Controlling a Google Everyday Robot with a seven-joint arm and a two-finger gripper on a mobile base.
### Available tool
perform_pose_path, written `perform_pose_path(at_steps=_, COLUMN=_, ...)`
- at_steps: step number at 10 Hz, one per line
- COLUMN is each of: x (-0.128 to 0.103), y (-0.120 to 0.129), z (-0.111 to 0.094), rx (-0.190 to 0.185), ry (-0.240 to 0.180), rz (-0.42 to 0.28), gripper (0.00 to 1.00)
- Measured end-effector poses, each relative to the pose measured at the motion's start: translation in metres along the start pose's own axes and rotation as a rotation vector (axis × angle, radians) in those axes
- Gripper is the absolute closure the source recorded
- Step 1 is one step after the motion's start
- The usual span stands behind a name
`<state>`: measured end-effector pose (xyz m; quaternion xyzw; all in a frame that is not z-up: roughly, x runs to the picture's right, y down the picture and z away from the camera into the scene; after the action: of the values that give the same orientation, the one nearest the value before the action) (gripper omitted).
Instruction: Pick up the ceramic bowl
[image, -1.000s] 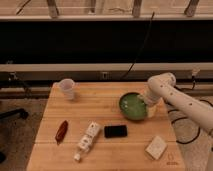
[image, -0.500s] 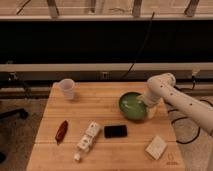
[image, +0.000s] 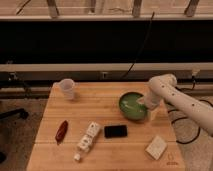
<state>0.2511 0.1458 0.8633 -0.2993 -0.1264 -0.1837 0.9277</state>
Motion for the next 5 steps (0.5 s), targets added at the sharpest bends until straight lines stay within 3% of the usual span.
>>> perform_pose_path(at_steps=2, x=0.0, y=0.009, z=0.005, rx=-0.014, ry=-0.009, rz=-0.022, gripper=0.24)
perform_pose_path(at_steps=5, x=-0.001, y=0.017, z=0.01, rx=-0.025, ry=-0.014, rz=-0.051, gripper=0.53)
